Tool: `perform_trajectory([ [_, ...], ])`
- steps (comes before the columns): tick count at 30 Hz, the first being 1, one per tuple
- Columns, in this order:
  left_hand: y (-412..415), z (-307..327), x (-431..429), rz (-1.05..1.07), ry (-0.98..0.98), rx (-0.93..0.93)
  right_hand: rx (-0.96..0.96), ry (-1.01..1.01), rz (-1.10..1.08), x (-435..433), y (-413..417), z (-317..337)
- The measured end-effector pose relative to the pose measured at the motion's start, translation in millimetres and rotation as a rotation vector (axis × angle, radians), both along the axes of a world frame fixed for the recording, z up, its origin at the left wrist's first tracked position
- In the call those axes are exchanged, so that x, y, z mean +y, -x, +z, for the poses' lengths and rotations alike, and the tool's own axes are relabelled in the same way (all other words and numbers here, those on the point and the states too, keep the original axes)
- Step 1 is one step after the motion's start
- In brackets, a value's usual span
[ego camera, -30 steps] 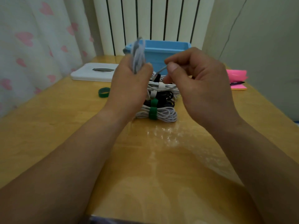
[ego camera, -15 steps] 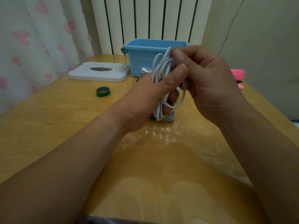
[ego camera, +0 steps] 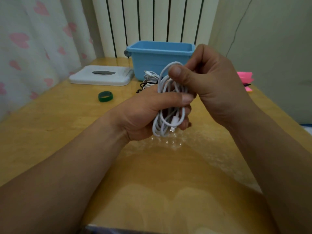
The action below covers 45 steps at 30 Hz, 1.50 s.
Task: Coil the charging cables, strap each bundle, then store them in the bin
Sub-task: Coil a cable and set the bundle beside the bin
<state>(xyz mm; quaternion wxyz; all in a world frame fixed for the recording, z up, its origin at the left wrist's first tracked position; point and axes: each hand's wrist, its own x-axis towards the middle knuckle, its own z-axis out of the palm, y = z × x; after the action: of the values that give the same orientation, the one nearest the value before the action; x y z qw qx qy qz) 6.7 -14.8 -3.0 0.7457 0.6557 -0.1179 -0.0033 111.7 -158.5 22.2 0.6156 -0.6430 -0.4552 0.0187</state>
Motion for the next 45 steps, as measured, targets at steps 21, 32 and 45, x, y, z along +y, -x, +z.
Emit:
perform_trajectory([
  [21,1,3,-19,0.191,-0.185,0.07,0.15,-0.056,-0.214,13,23,0],
  [32,13,10,-18,0.102,-0.371,0.01,0.663,-0.261,0.236,16,22,2],
  [45,28,36,99,0.942,0.823,-0.238,-0.385,0.53,-0.242,111,21,45],
])
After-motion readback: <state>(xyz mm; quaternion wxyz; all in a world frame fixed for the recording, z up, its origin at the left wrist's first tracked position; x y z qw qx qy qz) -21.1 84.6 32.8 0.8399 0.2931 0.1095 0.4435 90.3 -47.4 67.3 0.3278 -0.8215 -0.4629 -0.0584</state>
